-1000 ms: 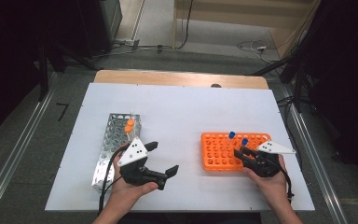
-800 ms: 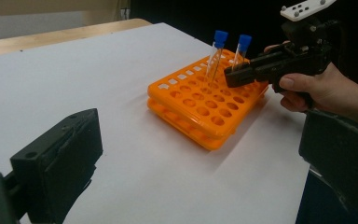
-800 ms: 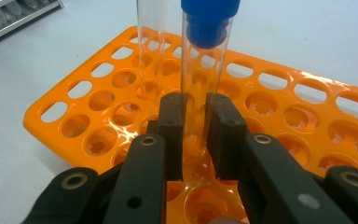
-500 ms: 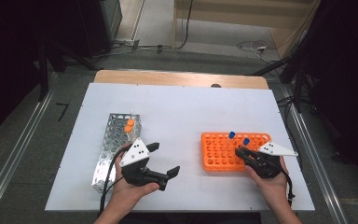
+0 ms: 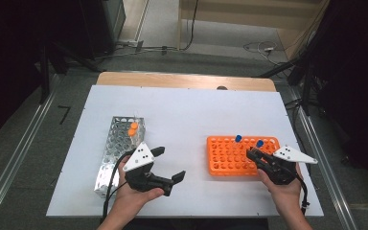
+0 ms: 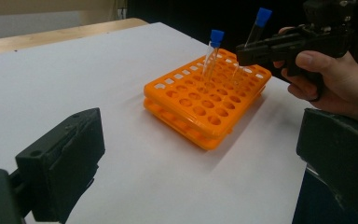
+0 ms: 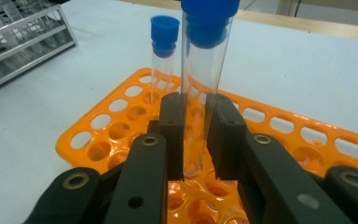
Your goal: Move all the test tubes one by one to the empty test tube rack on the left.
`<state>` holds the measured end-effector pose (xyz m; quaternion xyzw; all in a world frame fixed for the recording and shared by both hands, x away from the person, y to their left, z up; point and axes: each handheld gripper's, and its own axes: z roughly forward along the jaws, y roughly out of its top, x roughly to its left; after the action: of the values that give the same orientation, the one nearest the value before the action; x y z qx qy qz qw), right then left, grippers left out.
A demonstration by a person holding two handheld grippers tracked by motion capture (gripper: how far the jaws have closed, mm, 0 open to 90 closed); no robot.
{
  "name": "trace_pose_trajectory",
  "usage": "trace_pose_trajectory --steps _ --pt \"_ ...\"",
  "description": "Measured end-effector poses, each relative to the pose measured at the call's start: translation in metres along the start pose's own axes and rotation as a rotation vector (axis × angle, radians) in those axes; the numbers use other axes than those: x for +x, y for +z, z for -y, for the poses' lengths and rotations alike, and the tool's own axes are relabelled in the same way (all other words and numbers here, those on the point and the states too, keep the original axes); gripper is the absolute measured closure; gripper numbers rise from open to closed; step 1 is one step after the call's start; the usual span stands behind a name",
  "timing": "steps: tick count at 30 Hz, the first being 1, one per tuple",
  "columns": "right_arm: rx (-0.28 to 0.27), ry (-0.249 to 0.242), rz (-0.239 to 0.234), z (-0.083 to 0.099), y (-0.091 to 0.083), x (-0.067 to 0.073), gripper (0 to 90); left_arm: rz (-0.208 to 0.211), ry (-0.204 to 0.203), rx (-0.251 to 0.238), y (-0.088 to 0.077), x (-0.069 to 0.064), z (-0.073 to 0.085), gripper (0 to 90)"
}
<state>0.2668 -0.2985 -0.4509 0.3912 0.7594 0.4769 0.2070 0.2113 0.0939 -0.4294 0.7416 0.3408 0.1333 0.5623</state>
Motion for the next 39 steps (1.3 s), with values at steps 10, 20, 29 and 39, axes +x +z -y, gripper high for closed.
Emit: trace_pose_trajectory --steps 10,20,29,39 --pt "-0.014 -0.032 -0.051 -0.007 -0.007 0.018 74.6 0.012 0.001 0.006 0.003 -0.002 -0.001 0.9" --pt "-0.014 -0.062 -0.129 -0.011 -0.007 0.042 74.6 0.031 0.009 0.0 0.005 -0.008 -0.003 1.9" --pt "0.009 -0.099 -0.206 -0.011 0.001 0.067 74.7 0.056 0.017 0.0 0.01 -0.016 -0.007 2.5" --pt "0.043 -0.14 -0.287 -0.008 0.012 0.093 74.6 0.11 0.035 -0.001 0.017 -0.026 -0.009 7.4"
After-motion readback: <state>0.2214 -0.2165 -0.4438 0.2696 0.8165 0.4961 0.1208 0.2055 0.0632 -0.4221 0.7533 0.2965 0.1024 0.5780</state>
